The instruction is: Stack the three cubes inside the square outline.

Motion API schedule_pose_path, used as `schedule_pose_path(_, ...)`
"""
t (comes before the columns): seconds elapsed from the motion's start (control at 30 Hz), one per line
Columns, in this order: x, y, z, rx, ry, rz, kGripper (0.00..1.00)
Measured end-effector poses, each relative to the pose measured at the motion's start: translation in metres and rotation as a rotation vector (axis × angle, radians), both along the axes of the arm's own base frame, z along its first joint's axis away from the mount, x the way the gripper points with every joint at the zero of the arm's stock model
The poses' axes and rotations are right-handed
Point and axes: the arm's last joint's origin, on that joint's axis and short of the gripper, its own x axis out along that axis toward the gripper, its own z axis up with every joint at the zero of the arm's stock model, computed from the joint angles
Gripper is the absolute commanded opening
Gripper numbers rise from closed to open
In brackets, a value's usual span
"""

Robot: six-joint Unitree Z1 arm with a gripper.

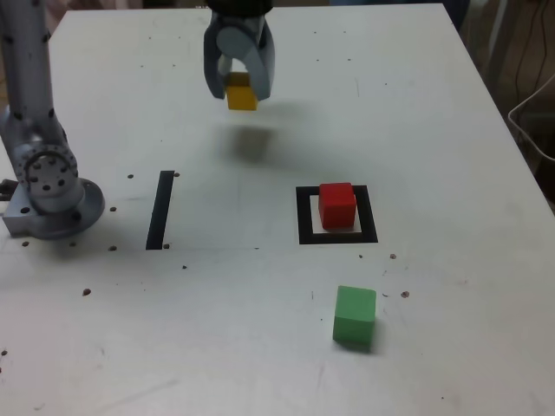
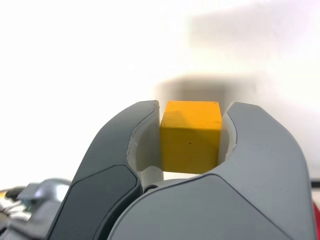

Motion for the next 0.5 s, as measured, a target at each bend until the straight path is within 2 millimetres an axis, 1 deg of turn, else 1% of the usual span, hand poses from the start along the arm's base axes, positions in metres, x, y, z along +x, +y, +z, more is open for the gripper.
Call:
schedule_pose_path(0.07, 0.004, -0.007, 0.006, 0.002, -0.001, -0.013, 0.19)
schedule_pose_path(0.17, 0.009, -0.013, 0.008, 0.007, -0.004, -0.014, 0.19)
schedule_pose_path(0.33, 0.026, -0.041, 0.019, 0.029, -0.042, -0.021, 0.19)
schedule_pose_path(0.5, 0.036, -0.068, 0.028, 0.019, -0.052, 0.001, 0.19)
